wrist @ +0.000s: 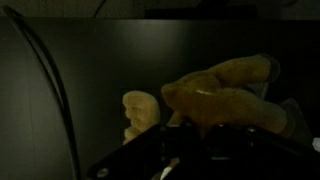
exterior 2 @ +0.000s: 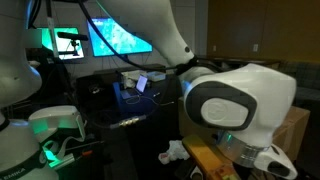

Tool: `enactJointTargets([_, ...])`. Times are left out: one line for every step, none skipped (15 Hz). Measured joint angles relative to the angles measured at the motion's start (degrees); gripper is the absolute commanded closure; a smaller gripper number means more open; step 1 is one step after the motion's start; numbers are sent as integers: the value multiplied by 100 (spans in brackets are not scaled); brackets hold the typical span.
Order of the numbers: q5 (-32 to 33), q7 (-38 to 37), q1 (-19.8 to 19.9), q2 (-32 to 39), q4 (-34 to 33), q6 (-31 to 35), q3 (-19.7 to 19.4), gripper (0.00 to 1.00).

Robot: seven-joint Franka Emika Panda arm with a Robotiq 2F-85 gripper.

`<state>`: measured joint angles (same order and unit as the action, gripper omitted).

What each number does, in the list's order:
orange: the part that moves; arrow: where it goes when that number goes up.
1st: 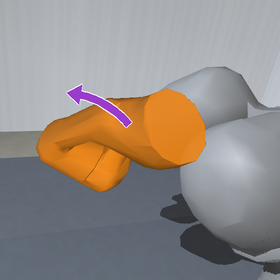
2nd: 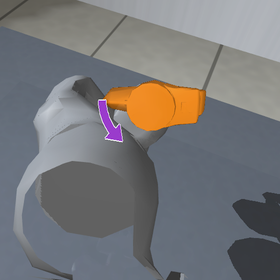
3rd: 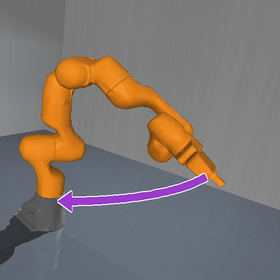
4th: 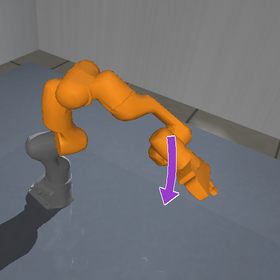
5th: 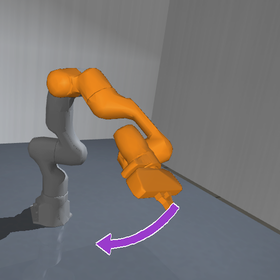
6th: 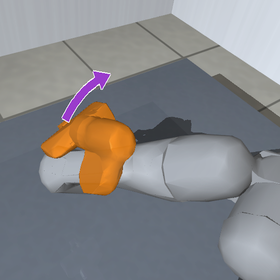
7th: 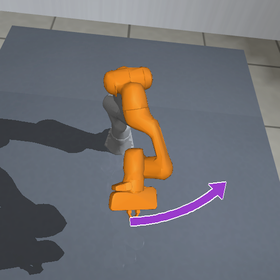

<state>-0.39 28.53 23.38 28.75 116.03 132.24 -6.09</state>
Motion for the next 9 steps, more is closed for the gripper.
enactJointTargets([11,-145,-77,10,282,443,-5,91])
enactJointTargets([21,-276,-142,27,562,867,-7,91])
enactJointTargets([62,-410,-207,53,826,1269,-28,91])
enactJointTargets([161,-568,-278,84,1061,1641,-74,91])
enactJointTargets([264,-727,-355,124,1262,1963,-140,91])
enactJointTargets([374,-879,-431,162,1429,2240,-217,91])
enactJointTargets([480,-1021,-505,199,1559,2470,-301,91])
enactJointTargets([577,-1159,-579,237,1665,2685,-391,91])
enactJointTargets([656,-1292,-653,276,1745,2885,-480,91])
